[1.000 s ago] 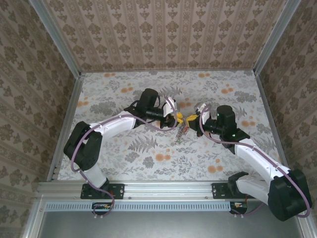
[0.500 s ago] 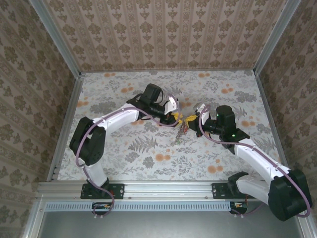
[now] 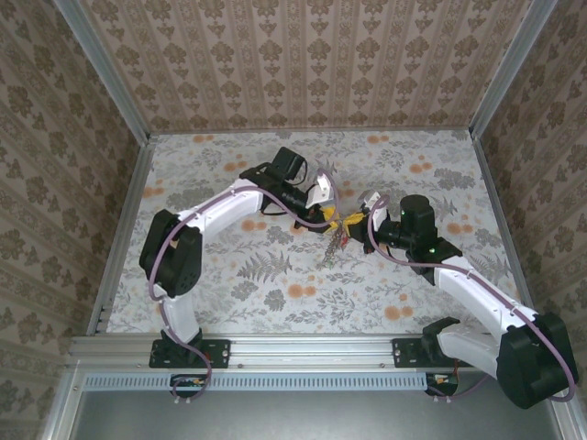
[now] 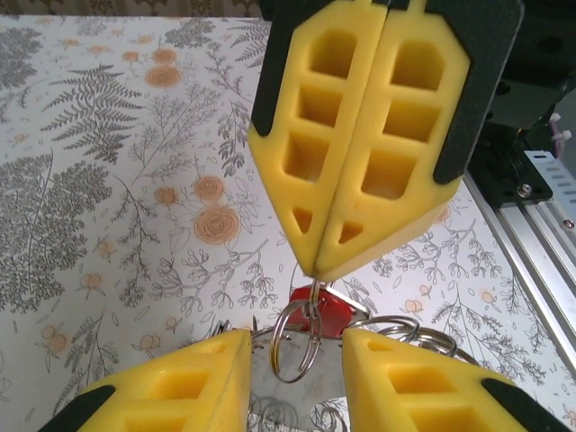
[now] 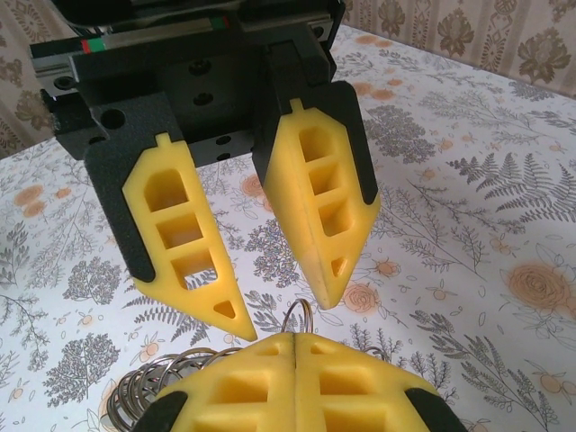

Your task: Put the keys on the keyring

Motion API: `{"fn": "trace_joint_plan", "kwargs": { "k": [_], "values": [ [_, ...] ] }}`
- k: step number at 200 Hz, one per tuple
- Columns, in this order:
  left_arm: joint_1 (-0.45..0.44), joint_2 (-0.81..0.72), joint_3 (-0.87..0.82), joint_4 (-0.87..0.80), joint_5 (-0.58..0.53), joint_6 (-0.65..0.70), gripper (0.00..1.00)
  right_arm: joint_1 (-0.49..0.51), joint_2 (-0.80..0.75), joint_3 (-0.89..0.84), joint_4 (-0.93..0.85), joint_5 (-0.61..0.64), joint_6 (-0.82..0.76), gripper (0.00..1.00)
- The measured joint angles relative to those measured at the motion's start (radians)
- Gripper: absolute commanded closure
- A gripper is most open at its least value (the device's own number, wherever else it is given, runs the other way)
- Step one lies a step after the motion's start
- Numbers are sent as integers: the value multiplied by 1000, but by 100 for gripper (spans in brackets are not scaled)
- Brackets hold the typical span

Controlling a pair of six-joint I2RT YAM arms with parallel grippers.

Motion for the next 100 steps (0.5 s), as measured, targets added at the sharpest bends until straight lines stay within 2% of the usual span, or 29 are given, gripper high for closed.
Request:
{"fn": "trace_joint_plan", "kwargs": {
  "k": [100],
  "values": [
    [0, 38, 63, -101, 35, 52, 73, 5, 0, 0, 0, 0, -2, 100]
  ]
}}
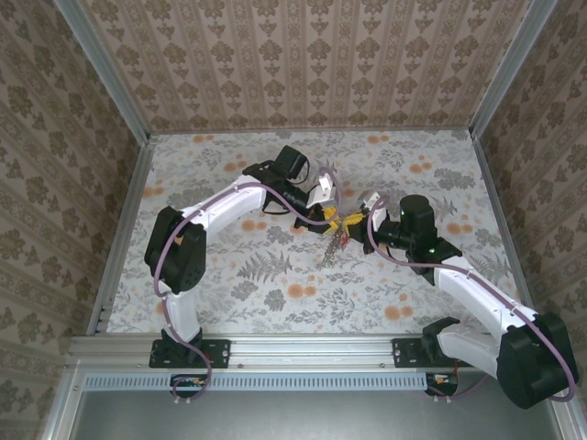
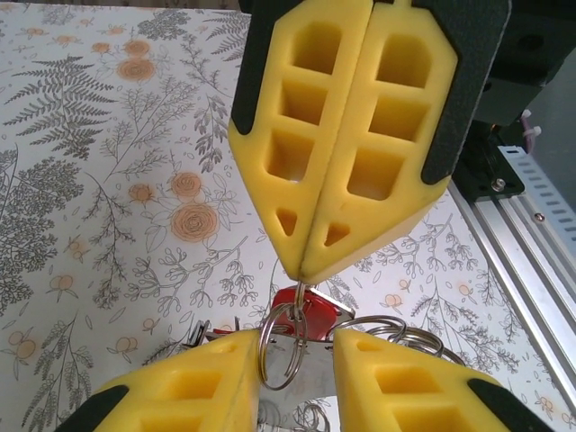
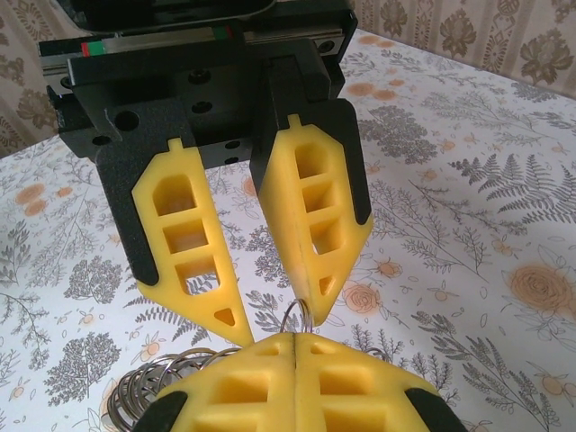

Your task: Put the keys on the keyring

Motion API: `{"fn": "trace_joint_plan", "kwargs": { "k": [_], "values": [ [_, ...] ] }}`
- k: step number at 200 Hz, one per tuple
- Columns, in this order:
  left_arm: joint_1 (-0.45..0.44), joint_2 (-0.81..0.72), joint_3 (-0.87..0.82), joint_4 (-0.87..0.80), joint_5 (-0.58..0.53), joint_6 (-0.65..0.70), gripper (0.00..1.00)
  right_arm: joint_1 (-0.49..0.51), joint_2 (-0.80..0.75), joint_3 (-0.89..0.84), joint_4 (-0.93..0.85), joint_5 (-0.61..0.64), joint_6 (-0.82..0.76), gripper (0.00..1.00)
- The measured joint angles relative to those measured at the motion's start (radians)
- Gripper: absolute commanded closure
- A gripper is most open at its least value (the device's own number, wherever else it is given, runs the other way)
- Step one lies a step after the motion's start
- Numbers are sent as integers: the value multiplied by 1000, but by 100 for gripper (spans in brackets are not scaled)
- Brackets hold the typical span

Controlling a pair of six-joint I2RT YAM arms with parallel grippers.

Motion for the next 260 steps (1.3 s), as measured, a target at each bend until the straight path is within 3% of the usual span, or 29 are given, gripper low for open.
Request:
{"fn": "trace_joint_plan", "kwargs": {
  "k": [63, 96, 108, 124, 184, 225, 260],
  "values": [
    [0, 51, 56, -66, 40, 29, 73, 2, -1, 0, 0, 0, 0, 100],
    [0, 52, 64, -88, 40, 44, 88, 6, -5, 0, -1, 0, 0, 100],
    [0, 52, 64, -92, 40, 49, 100, 7, -7, 0, 0, -2, 0, 100],
    [0, 52, 64, -95, 40, 55, 100, 9, -10, 0, -1, -3, 0, 100],
    [0, 52, 38, -56, 58, 50, 100, 9, -12, 0, -58, -3, -33, 80],
    [0, 51, 21, -34, 80, 50, 100, 9, -11, 0, -85, 0, -60, 83],
    [0, 44, -4, 8, 93, 24, 100, 9, 1, 0, -89, 8, -81, 95]
  ]
}}
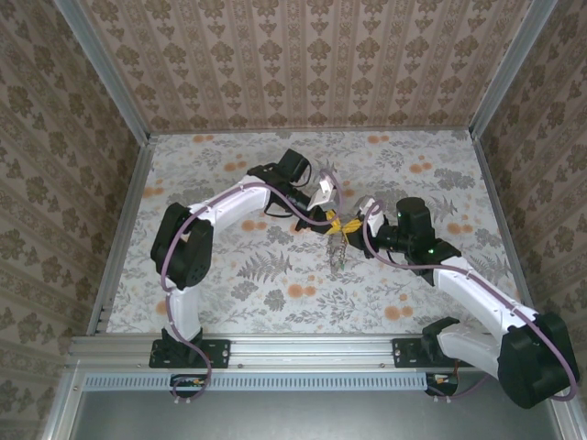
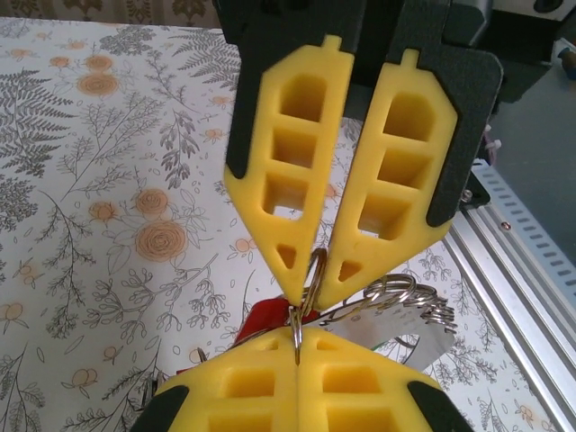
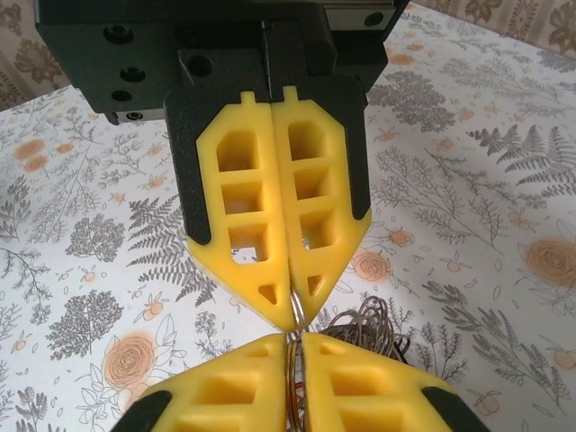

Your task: Put the keys on the keyring

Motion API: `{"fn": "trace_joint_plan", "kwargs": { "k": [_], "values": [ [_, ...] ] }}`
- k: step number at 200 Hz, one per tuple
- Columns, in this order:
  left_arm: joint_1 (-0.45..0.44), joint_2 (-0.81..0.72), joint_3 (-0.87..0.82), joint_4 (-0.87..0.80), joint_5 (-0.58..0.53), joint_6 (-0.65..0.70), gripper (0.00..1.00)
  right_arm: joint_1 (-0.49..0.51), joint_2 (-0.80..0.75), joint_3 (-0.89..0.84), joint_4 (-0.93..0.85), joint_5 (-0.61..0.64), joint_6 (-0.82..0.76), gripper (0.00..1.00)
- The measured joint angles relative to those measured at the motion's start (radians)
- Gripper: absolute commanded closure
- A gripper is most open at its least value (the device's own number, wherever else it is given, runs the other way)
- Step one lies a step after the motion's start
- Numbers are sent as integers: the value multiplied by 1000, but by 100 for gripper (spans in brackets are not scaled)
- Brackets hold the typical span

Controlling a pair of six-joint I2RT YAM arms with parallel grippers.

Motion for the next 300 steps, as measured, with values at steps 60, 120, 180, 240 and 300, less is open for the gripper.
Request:
{"fn": "trace_joint_plan", "kwargs": {
  "k": [60, 120, 180, 240, 300],
  "values": [
    [5, -69, -158, 288, -14, -218, 100, 5, 0, -13, 43, 44, 35, 100],
    [-5, -142, -415, 853, -100, -626, 100, 3, -1, -98, 230, 91, 227, 100],
    [-28, -142, -574, 1282, -189, -896, 100, -4, -22, -123, 283, 117, 292, 100],
    [-46, -142, -649, 1523, -240, -1010, 97, -4, -67, -122, 282, 120, 220, 100],
    [-48, -140, -650, 1554, -253, -1039, 100, -1, -73, -109, 256, 124, 131, 100]
  ]
}}
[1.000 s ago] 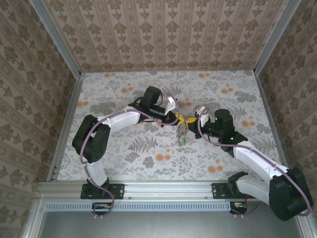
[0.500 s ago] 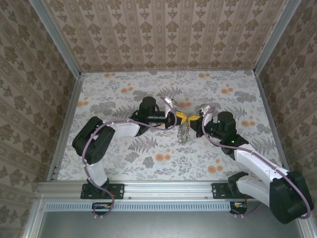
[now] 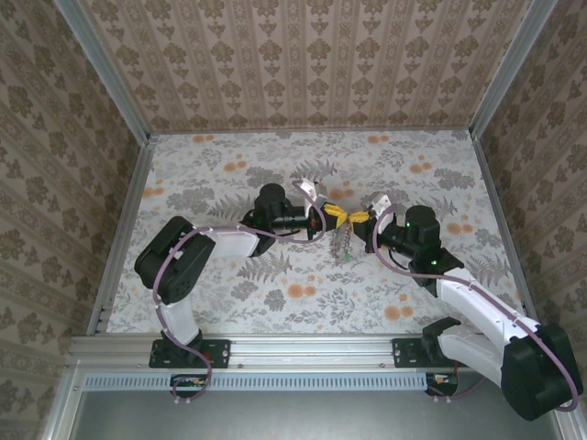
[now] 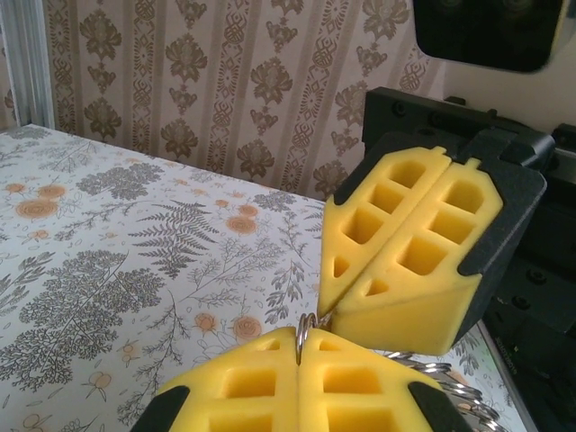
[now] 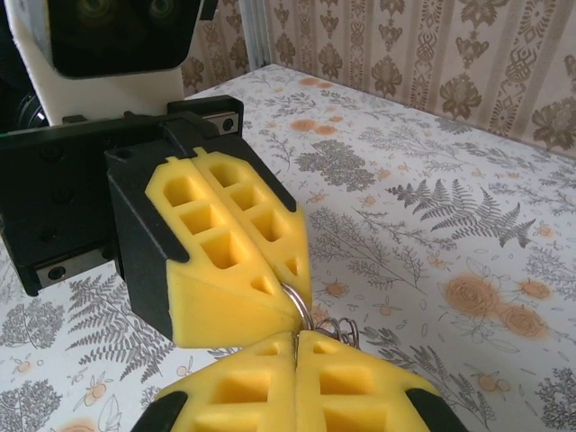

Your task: Put the keys on the keyring

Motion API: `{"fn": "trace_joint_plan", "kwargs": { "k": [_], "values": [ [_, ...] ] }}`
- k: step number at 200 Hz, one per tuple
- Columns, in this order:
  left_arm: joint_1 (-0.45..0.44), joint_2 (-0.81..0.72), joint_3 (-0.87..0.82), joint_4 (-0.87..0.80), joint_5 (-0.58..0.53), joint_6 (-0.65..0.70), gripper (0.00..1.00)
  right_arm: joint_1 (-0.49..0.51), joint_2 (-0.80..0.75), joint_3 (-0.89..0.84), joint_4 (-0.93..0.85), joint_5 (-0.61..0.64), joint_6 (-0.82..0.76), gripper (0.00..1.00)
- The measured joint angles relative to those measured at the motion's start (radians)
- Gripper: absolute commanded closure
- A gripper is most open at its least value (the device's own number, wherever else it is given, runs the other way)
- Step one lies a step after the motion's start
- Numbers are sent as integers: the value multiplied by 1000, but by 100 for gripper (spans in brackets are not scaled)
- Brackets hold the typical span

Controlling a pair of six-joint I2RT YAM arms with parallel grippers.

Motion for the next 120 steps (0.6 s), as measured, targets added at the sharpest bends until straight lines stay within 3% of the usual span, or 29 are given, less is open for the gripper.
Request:
{"fn": "trace_joint_plan", "kwargs": {
  "k": [62, 90, 120],
  "values": [
    [-11, 82, -9, 177, -27, -146, 100, 23, -9, -29, 22, 75, -171, 100],
    [-19, 84, -10, 197, -40, -151, 81, 26, -35, -38, 19, 81, -214, 100],
    [-11, 79, -11, 151, -67, -107, 74, 38, -48, -42, 13, 75, -237, 100]
  ]
}}
